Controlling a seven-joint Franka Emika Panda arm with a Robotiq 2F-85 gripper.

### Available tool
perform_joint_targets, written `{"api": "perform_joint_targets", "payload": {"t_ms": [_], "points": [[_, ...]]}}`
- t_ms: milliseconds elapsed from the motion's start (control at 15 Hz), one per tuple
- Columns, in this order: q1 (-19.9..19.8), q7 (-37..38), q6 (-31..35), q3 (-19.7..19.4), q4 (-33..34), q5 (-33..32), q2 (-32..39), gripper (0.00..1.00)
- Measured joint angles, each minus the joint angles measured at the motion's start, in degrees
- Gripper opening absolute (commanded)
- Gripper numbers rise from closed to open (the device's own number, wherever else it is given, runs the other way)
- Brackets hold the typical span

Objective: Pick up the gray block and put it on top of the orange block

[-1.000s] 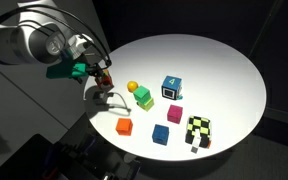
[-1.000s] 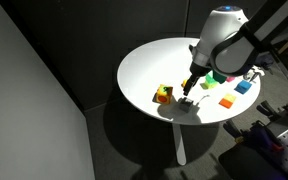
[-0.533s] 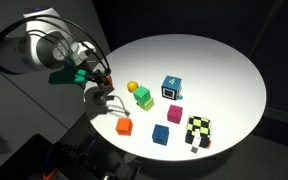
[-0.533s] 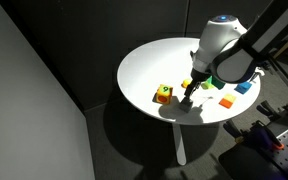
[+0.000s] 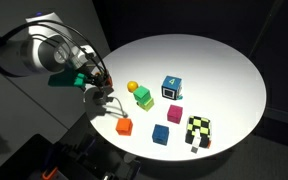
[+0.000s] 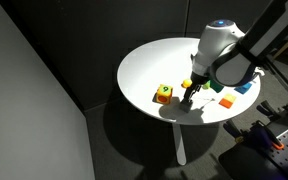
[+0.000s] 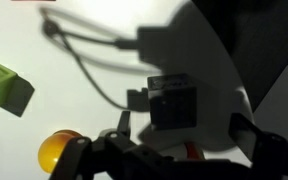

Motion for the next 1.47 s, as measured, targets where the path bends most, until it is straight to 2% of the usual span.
{"api": "perform_joint_targets", "payload": {"t_ms": [867,1467], "points": [[0.1,0.0,0.0,-0.3,0.2,0.0,1.7,1.00],[1.8,0.0,2.2,-1.1,3.0,0.0,5.3,1.00]]}}
